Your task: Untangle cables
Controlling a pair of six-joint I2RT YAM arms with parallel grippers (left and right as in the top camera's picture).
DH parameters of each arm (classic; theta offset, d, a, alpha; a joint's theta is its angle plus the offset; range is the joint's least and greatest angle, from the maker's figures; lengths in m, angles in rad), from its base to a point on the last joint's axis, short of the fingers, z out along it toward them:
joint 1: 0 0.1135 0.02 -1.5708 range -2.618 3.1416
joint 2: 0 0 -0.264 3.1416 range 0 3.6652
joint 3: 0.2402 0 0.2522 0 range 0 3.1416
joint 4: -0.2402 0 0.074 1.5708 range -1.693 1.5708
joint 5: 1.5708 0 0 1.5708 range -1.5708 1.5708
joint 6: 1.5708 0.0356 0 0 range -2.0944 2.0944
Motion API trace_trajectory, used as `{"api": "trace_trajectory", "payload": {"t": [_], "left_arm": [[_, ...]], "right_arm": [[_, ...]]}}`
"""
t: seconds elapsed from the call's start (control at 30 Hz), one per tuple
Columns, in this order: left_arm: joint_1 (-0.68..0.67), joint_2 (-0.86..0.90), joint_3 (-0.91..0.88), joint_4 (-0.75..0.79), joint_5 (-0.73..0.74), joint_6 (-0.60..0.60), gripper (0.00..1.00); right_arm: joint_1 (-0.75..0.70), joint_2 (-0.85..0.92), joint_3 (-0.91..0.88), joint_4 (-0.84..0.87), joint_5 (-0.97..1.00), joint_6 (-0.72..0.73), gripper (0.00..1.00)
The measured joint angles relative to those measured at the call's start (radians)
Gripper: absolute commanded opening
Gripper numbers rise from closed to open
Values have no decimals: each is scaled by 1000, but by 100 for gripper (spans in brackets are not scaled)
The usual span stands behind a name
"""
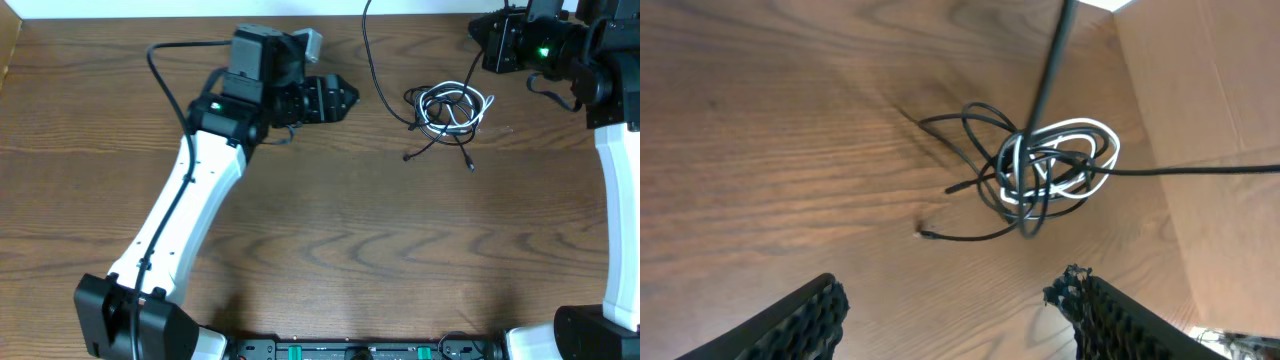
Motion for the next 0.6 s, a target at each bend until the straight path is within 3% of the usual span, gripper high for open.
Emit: {"api": "trace_trajectory", "payload": {"t": [0.13,0.37,0.47,0.6], "left_arm": [[-64,14,0,24,-93,-112,75],[-183,161,1,260,-199,-263,71],[-214,236,1,300,-249,-315,58],[-228,314,1,303,-330,-356,20]], "right_arm": [[0,0,0,-6,0,1,1],[0,0,0,-16,0,2,1],[0,0,0,-19,0,2,1],[0,0,0,-23,0,2,1]]}}
